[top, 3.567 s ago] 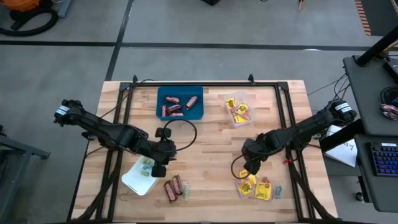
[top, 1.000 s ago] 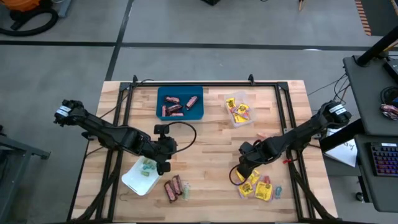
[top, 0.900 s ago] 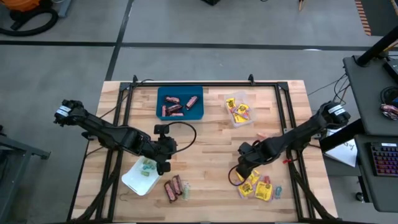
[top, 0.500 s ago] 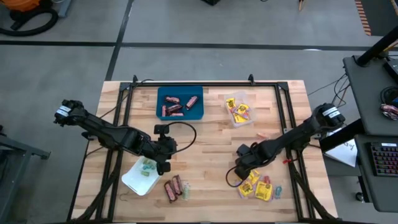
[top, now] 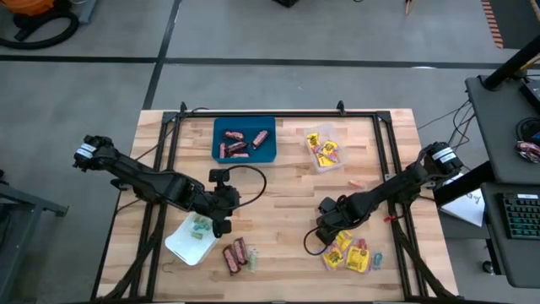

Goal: Sort candy
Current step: Put the yellow candy into the transparent bin

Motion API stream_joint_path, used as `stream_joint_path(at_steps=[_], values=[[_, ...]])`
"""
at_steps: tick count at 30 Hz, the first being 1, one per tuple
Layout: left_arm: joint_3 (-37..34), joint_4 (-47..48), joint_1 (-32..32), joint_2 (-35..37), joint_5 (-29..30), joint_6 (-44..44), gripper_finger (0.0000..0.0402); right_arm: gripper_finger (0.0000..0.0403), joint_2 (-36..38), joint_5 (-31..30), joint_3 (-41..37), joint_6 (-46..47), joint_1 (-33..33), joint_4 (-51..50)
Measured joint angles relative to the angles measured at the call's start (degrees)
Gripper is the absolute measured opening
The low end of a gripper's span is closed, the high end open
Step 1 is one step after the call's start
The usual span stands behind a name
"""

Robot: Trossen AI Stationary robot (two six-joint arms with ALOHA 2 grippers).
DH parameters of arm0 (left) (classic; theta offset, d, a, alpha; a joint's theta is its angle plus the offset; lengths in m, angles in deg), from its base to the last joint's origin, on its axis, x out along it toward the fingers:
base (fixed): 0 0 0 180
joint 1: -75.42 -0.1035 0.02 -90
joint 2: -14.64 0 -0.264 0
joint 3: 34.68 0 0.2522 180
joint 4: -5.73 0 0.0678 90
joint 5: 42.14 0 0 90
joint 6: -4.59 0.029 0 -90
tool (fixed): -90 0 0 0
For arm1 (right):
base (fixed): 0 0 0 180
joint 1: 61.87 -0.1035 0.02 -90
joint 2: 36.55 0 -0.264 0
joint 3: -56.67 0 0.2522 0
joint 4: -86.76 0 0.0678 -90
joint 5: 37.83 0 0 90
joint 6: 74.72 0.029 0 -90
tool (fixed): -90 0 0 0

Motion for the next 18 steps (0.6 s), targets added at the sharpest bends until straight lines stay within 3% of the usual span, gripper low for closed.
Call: stream_joint_path(at_steps=[7, 18], values=[[0.0, 0.0, 0.0, 0.0, 0.0, 0.0, 0.0096, 0.0023, 0.4, -3.2, -0.1, -0.3, 0.5, 0.3], [0.0, 0.0, 0.0, 0.0, 0.0, 0.0, 0.0096, 0.0009, 5.0, -7.6, -0.2, -6.6, 0.7, 0.8]])
